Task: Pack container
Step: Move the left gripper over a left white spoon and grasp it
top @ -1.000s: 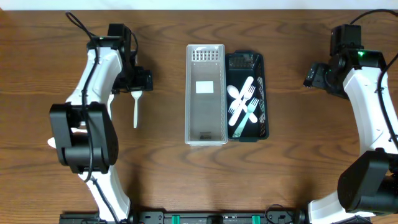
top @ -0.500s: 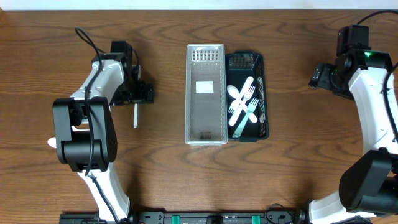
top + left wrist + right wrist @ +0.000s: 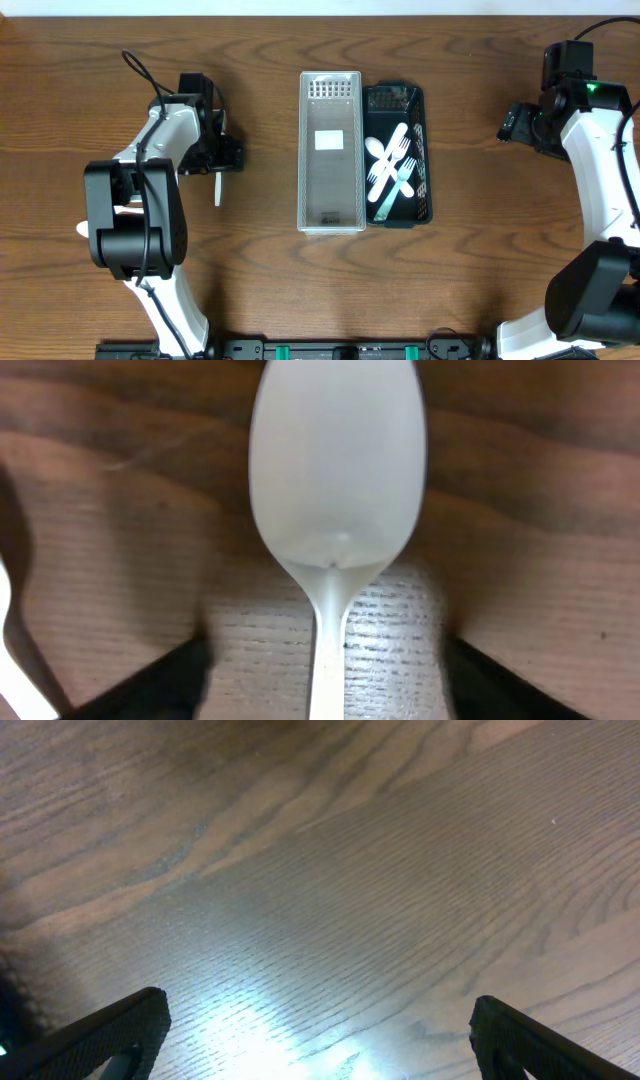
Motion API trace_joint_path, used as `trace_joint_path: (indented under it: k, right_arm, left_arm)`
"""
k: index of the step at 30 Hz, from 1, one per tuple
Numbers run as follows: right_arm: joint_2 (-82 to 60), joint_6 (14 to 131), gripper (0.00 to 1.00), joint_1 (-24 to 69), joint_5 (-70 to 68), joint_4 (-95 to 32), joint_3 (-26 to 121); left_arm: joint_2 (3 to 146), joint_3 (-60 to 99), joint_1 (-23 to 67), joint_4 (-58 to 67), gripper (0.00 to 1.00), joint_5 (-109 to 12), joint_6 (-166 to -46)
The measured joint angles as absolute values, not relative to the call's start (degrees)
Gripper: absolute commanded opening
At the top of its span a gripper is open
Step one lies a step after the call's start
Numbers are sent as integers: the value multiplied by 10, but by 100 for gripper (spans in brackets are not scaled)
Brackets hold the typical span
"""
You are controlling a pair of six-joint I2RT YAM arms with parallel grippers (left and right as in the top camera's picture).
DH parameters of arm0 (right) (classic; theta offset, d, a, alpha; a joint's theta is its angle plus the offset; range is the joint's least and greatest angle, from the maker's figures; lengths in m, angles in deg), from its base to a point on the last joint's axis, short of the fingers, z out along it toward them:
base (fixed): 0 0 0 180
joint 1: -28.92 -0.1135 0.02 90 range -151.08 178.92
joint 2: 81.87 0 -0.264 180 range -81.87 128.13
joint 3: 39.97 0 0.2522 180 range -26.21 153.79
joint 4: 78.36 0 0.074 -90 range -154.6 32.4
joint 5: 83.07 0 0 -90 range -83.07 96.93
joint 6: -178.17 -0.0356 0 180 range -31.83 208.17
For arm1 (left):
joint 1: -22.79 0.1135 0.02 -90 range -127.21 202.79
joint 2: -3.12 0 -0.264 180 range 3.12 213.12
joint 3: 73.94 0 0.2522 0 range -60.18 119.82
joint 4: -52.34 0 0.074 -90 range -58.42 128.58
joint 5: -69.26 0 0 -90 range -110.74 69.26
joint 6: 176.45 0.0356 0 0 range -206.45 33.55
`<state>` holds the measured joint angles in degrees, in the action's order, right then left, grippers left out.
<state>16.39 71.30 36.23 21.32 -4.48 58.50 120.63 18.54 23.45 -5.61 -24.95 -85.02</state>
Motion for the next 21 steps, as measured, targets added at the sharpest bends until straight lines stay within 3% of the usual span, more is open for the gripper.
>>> trace_joint_path:
  k: [4, 8, 12, 21]
  right_arm:
    - [164, 713, 99, 362, 213, -45, 585]
    - [164, 713, 99, 362, 213, -45, 585]
    - [164, 713, 99, 362, 213, -45, 585]
    - [164, 713, 99, 362, 213, -49, 585]
  left_arm:
    - [1205, 184, 235, -56, 40, -251, -850]
    - [1205, 184, 235, -52, 31, -251, -849]
    - [1205, 184, 235, -48, 9, -251, -852]
    - [1204, 184, 235, -48, 6, -255, -849]
